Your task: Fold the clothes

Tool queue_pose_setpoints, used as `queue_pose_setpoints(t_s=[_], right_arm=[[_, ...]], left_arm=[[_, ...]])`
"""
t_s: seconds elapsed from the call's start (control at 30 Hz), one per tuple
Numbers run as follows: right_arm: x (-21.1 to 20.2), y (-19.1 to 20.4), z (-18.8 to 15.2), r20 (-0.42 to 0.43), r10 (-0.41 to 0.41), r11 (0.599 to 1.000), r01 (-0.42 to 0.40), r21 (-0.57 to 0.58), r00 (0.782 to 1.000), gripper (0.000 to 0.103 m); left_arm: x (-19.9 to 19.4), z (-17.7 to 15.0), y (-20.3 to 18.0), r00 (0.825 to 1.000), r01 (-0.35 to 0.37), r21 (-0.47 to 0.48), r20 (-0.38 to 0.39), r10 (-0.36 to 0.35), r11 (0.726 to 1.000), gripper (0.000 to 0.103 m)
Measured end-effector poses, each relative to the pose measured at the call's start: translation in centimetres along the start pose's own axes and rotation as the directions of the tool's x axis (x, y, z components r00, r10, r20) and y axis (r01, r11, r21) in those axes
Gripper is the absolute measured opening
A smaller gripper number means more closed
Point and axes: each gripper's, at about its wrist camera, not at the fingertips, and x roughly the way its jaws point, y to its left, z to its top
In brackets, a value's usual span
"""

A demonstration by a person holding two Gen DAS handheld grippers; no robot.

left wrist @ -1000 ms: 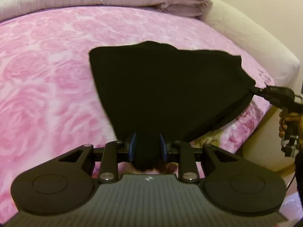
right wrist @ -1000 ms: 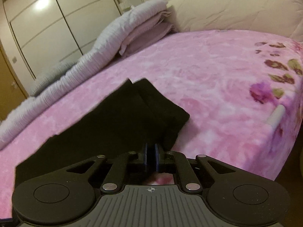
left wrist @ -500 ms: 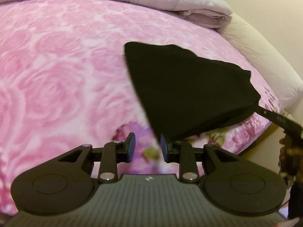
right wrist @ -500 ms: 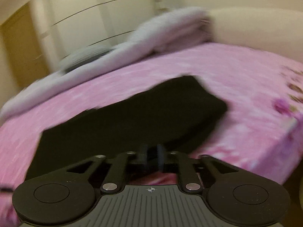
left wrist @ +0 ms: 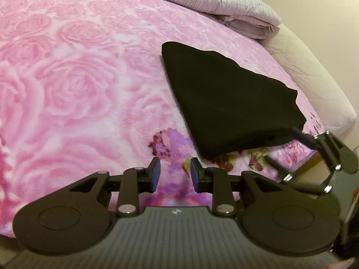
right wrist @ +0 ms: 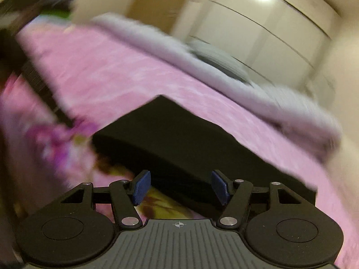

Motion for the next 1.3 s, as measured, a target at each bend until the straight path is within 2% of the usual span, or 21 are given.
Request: queue_pose_setpoints(t_s=[0.1,0.2,0.27,0.4,0.47,0.8,0.83,0.87,0.9,1.0,1.03,1.07,1.1,1.13,1.17,1.23,1.3], right_arm=[[1.2,1.9,0.2,-0.006,-0.002,0.992,0.002,-0.126,1.0,0.064],[1.9,1.8,0.9,0.015,0.027,0.995,-0.025,-0.1,1.0,0.064],[2.0,2.5,1.3,0.039,0.053,0.989,-0.047,-0.139,0.998,0.064],[3.6,5.8,0.8,0.026,0.054,0.93,-0.041,-0.366,0.998,0.064],[4.5,6.9,0.5,0.024,0.047,0.906,-0.032,-0.423,0.999,0.063],[7.3,8.1,1.1,0.11,0.019,0.89,0.033,-0.454,0.994,0.063],[7.5,8.1,1.3,0.107,0.026,0.896,0.024,-0.444,0.994,0.056],[7.6,7.9,1.4,0.097,0.04,0.905,0.005,-0.425,0.994,0.038],[7.6,7.8,1.6,0.087,0.054,0.914,-0.014,-0.405,0.995,0.029],[7.6,6.5,2.2,0.085,0.092,0.952,-0.063,-0.298,0.992,0.018],[7.5,4.9,2.5,0.09,0.123,0.979,-0.107,-0.172,0.988,0.014],[7.3,2.6,2.8,0.1,0.166,0.986,-0.168,0.009,0.981,0.012],[7.0,0.0,2.9,0.123,0.203,0.954,-0.225,0.197,0.971,0.011],[6.7,-2.7,2.5,0.161,0.226,0.886,-0.271,0.375,0.961,0.011],[6.4,-5.4,1.9,0.205,0.236,0.786,-0.311,0.534,0.95,0.011],[5.4,-10.8,-0.7,0.29,0.205,0.523,-0.355,0.775,0.935,0.011],[4.7,-15.2,-4.1,0.343,0.142,0.257,-0.369,0.893,0.929,0.011]], left_arm=[[0.1,0.1,0.2,1.0,0.008,-0.001,0.0,-0.008,1.0,0.024],[0.1,0.3,0.4,1.0,0.015,-0.003,-0.001,-0.015,1.0,0.024],[0.3,0.4,0.5,1.0,0.017,-0.007,-0.001,-0.017,1.0,0.024],[0.7,0.6,0.7,1.0,0.021,-0.01,-0.005,-0.021,1.0,0.024],[0.9,0.7,0.9,1.0,0.023,-0.009,-0.007,-0.023,1.0,0.024],[0.9,0.7,1.4,0.999,0.039,-0.024,-0.006,-0.039,0.999,0.024],[0.9,0.7,1.4,0.999,0.04,-0.027,-0.006,-0.041,0.999,0.024],[0.9,0.7,1.5,0.999,0.041,-0.029,-0.007,-0.041,0.999,0.024],[0.8,0.8,1.5,0.999,0.04,-0.03,-0.007,-0.04,0.999,0.024],[0.8,1.0,1.2,1.0,0.026,-0.026,-0.01,-0.027,0.999,0.024],[0.9,1.2,1.0,1.0,0.02,-0.016,-0.01,-0.02,1.0,0.024],[0.9,1.4,0.8,1.0,0.013,-0.001,-0.011,-0.013,1.0,0.024],[1.0,1.6,0.5,1.0,0.008,0.013,-0.012,-0.007,1.0,0.024],[1.2,1.8,0.2,1.0,0.005,0.025,-0.014,-0.005,1.0,0.024],[1.4,2.2,-0.2,1.0,0.006,0.036,-0.016,-0.005,0.999,0.024],[2.0,2.9,-1.1,1.0,0.01,0.057,-0.018,-0.009,0.998,0.024],[2.6,3.5,-2.1,1.0,0.019,0.08,-0.022,-0.018,0.997,0.024]])
